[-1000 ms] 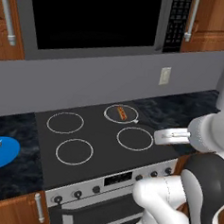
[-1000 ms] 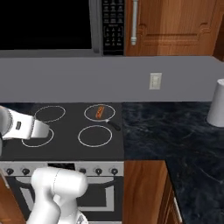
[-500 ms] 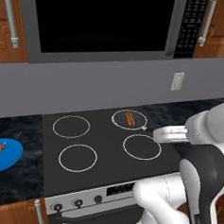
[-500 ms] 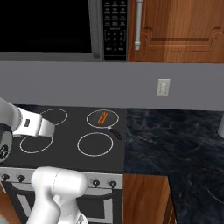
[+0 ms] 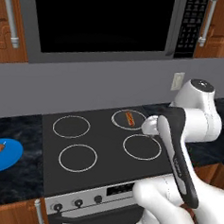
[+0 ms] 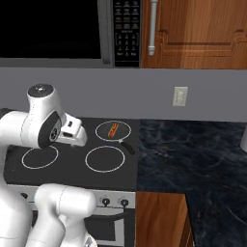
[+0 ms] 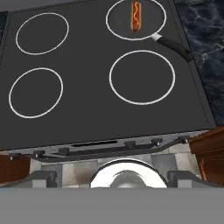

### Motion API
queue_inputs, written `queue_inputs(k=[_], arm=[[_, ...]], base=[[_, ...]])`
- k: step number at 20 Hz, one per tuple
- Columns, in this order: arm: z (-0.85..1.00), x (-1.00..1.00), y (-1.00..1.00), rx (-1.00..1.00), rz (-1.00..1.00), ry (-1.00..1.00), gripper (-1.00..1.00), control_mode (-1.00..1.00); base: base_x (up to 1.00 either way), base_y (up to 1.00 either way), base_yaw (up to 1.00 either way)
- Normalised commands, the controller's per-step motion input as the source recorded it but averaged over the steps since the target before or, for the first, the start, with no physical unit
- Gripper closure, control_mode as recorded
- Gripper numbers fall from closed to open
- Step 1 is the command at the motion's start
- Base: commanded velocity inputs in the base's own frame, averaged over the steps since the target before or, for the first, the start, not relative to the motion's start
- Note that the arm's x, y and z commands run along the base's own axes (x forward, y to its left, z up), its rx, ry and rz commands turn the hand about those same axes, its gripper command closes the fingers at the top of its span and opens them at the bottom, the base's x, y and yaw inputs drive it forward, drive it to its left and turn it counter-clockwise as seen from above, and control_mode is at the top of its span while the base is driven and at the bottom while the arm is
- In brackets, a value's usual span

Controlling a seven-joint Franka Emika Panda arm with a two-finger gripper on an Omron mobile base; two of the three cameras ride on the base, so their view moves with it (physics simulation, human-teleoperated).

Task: Place the cold items (kiwi and pear) from the fridge in one tupperware on the dining counter. Place the warm items (hot dog and kebab skewer) in the stove area in another tupperware.

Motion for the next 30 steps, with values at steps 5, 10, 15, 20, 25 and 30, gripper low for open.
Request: queue_inputs(k=[5, 10, 15, 20, 25, 30], arm=[[-0.4, 0.39, -0.07, -0.03, 0.0, -0.12, -1.0, -1.0], [-0.26, 0.83, -0.2, 0.0, 0.0, 0.0, -1.0, -1.0], [-0.1, 1.0, -0.3, 0.0, 0.0, 0.2, -1.0, -1.0], [-0.22, 0.95, -0.21, 0.0, 0.0, 0.19, -1.0, -1.0], [-0.46, 0.73, -0.02, 0.0, 0.0, 0.05, -1.0, -1.0], [-0.47, 0.68, 0.0, 0.0, 0.0, 0.0, -1.0, -1.0]], base=[[0.0, 0.0, 0.0], [0.0, 0.0, 0.0], [0.0, 0.0, 0.0], [0.0, 0.0, 0.0], [0.0, 0.0, 0.0], [0.0, 0.0, 0.0]])
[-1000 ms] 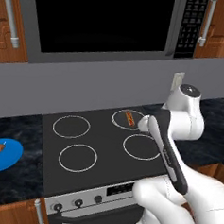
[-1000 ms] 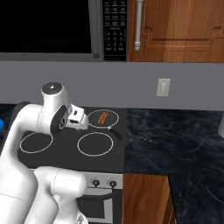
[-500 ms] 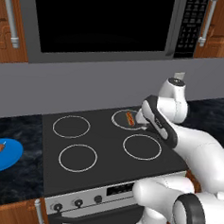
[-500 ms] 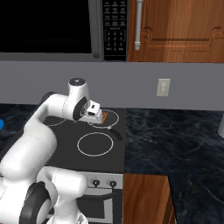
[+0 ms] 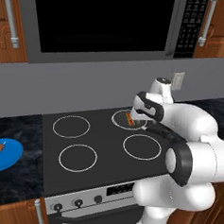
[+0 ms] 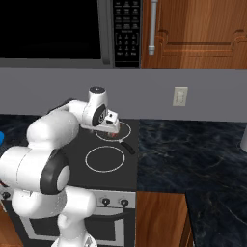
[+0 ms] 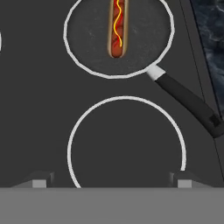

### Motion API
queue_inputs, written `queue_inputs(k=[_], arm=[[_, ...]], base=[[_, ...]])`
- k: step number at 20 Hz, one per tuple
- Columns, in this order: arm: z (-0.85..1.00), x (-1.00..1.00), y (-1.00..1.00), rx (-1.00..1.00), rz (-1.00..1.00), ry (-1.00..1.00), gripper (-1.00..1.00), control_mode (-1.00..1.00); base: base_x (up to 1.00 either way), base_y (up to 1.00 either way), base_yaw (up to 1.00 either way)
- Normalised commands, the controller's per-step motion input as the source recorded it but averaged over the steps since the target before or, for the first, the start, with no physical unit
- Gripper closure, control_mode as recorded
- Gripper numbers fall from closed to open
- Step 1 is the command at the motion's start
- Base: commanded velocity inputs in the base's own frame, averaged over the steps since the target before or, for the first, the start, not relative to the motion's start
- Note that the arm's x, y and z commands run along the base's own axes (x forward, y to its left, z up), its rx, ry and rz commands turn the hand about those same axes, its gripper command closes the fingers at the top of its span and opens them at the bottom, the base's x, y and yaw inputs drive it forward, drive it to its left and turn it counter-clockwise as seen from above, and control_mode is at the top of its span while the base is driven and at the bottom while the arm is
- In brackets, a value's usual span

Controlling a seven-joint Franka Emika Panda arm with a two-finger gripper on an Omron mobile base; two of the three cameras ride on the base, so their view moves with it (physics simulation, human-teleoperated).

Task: Place the cold items (kiwi and pear) from the fridge in one tupperware on the dining counter. Place the warm items (hot dog and kebab skewer) in the stove area in another tupperware.

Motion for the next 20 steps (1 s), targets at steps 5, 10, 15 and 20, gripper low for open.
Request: queue_inputs(k=[5, 10, 15, 20], arm=[[-0.39, 0.69, 0.0, 0.0, 0.0, 0.0, -1.0, -1.0], [-0.35, 0.71, 0.0, 0.0, 0.02, 0.0, -1.0, -1.0], [-0.41, 0.69, 0.0, 0.0, 0.03, 0.03, -1.0, -1.0], [-0.37, 0.69, 0.0, 0.0, 0.03, 0.02, -1.0, -1.0]], base=[[0.0, 0.0, 0.0], [0.0, 0.0, 0.0], [0.0, 0.0, 0.0], [0.0, 0.0, 0.0]])
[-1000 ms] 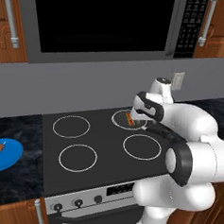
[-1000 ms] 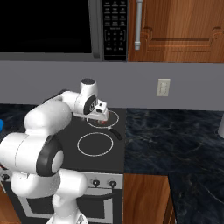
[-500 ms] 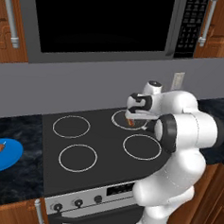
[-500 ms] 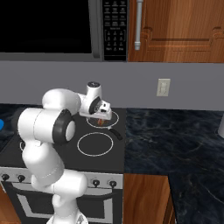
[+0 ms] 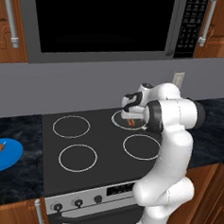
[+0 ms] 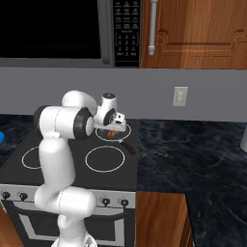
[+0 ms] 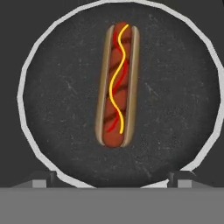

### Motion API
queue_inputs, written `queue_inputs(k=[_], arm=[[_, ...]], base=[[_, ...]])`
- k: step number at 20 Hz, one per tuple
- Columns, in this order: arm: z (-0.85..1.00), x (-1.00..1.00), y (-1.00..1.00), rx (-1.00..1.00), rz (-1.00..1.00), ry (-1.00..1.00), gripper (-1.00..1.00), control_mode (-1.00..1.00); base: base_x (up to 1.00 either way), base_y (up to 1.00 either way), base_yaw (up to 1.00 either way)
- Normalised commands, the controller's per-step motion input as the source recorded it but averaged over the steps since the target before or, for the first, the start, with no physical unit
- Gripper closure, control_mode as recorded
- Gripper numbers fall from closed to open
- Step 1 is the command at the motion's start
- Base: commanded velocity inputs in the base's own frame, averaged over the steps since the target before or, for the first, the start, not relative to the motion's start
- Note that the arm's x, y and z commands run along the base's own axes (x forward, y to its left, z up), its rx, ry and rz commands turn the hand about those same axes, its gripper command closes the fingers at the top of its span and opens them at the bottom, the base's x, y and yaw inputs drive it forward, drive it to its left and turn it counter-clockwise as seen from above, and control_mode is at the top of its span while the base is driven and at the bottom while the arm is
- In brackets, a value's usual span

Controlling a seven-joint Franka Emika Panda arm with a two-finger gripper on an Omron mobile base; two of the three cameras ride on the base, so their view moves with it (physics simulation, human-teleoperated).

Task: Place the cold items (kiwi and pear) from the fridge in one tupperware on the dining counter. Place the warm items (hot dog and kebab skewer) in the stove area in another tupperware.

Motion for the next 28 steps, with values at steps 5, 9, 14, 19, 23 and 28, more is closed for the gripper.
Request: queue_inputs(k=[5, 9, 14, 19, 23, 28], arm=[[-0.37, 0.6, 0.0, 0.0, 0.03, 0.0, -1.0, -1.0], [-0.44, 0.52, 0.0, 0.0, 0.03, 0.0, -1.0, -1.0], [-0.4, 0.45, 0.04, 0.0, 0.02, 0.0, -1.0, -1.0], [-0.31, 0.08, 0.14, 0.0, 0.01, 0.0, 1.0, -1.0], [-0.12, -0.04, 0.3, 0.0, 0.0, -0.01, 1.0, -1.0], [0.12, -0.38, 0.23, 0.0, -0.04, 0.0, 1.0, -1.0]], base=[[0.0, 0.0, 0.0], [0.0, 0.0, 0.0], [0.0, 0.0, 0.0], [0.0, 0.0, 0.0], [0.0, 0.0, 0.0], [0.0, 0.0, 0.0]])
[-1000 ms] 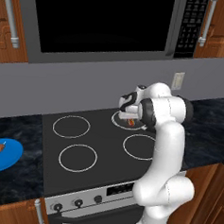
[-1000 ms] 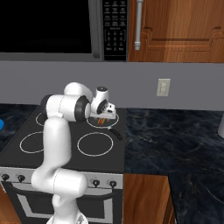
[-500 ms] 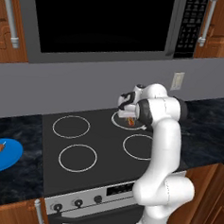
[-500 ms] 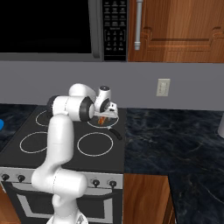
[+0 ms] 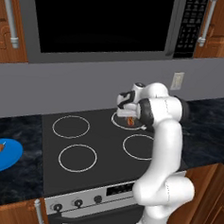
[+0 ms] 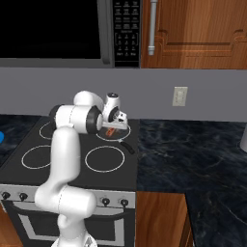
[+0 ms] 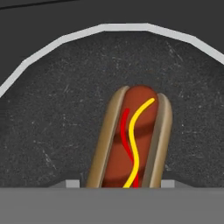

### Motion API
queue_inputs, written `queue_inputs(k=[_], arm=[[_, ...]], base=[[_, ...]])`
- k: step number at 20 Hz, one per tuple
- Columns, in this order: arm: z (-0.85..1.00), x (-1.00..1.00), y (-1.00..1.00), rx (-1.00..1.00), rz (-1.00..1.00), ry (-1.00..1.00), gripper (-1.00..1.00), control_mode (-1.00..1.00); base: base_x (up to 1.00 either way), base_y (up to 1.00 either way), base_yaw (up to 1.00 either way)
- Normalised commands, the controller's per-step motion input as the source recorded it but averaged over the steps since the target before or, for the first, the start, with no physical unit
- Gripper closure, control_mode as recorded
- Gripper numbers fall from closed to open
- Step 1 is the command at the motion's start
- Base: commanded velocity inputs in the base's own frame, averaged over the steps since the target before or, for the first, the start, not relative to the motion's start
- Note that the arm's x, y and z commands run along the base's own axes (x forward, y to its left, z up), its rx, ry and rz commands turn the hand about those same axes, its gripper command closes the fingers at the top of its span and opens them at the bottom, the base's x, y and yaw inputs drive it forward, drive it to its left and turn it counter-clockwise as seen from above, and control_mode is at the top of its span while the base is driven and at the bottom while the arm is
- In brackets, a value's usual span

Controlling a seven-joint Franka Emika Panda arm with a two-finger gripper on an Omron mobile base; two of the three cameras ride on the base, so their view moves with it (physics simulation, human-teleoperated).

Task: Place the cold items (kiwi and pear) from the fridge in one tupperware on the dining counter. Place the warm items (hot dog and kebab skewer) in the stove area in another tupperware.

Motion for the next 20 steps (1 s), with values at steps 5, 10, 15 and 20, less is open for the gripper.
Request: queue_inputs(k=[5, 10, 15, 20], arm=[[0.34, -0.65, 0.16, 0.0, -0.08, 0.0, 1.0, -1.0], [0.49, -0.71, 0.12, 0.0, -0.06, 0.0, 1.0, -1.0], [0.52, -0.88, 0.03, 0.0, -0.05, -0.02, 1.0, -1.0], [0.45, -0.99, 0.0, 0.0, -0.06, 0.0, 1.0, -1.0]], base=[[0.0, 0.0, 0.0], [0.0, 0.0, 0.0], [0.0, 0.0, 0.0], [0.0, 0.0, 0.0]])
